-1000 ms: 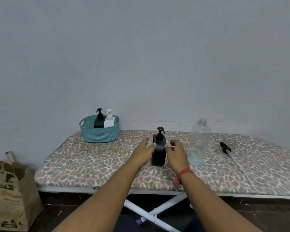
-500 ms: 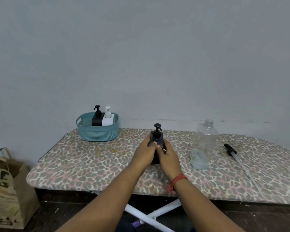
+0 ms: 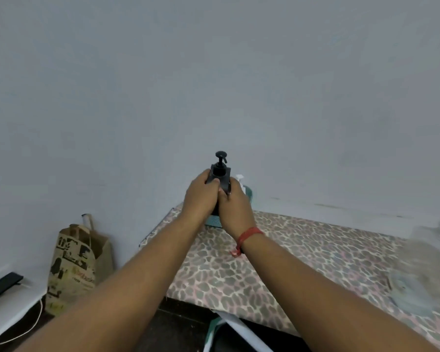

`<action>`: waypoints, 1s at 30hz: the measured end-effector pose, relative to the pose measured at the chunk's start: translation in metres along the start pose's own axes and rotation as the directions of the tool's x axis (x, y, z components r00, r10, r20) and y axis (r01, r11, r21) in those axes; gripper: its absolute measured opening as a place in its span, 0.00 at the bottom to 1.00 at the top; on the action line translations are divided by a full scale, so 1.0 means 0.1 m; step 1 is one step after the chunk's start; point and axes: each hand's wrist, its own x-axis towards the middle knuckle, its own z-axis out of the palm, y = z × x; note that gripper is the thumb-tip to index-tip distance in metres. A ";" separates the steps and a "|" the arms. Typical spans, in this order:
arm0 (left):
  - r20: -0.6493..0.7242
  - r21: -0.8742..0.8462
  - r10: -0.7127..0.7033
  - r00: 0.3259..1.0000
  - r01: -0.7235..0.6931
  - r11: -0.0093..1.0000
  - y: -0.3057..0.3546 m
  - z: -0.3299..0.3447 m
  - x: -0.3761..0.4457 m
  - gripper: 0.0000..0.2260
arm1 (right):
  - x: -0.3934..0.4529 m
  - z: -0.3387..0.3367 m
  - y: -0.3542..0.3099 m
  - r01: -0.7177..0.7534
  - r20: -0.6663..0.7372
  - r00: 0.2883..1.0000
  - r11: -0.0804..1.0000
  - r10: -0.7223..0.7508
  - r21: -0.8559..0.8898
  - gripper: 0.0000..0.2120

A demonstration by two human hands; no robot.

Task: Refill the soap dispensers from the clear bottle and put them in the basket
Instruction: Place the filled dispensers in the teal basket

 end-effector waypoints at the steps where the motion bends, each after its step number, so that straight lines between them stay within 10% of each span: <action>1: -0.015 0.004 -0.002 1.000 0.002 1.000 -0.01 -0.11 0.13 0.13 | 0.12 0.12 -0.05 0.002 0.013 1.000 1.000 -0.002 -0.008 0.15; 17: 0.063 -0.010 -0.132 0.989 0.133 0.991 -0.72 -0.14 1.45 0.09 | 1.09 0.69 0.45 -0.014 0.008 1.000 0.942 0.018 -0.335 0.13; 23: 0.050 0.072 -0.154 0.987 0.151 0.986 -0.92 -0.09 1.56 0.04 | 1.07 0.73 0.67 0.069 0.167 0.985 0.785 0.045 -0.615 0.33; 30: 0.048 0.283 -0.165 0.985 0.145 0.948 -0.97 -0.10 1.68 0.11 | 1.04 0.74 0.73 0.146 0.199 0.980 0.639 0.011 -0.755 0.29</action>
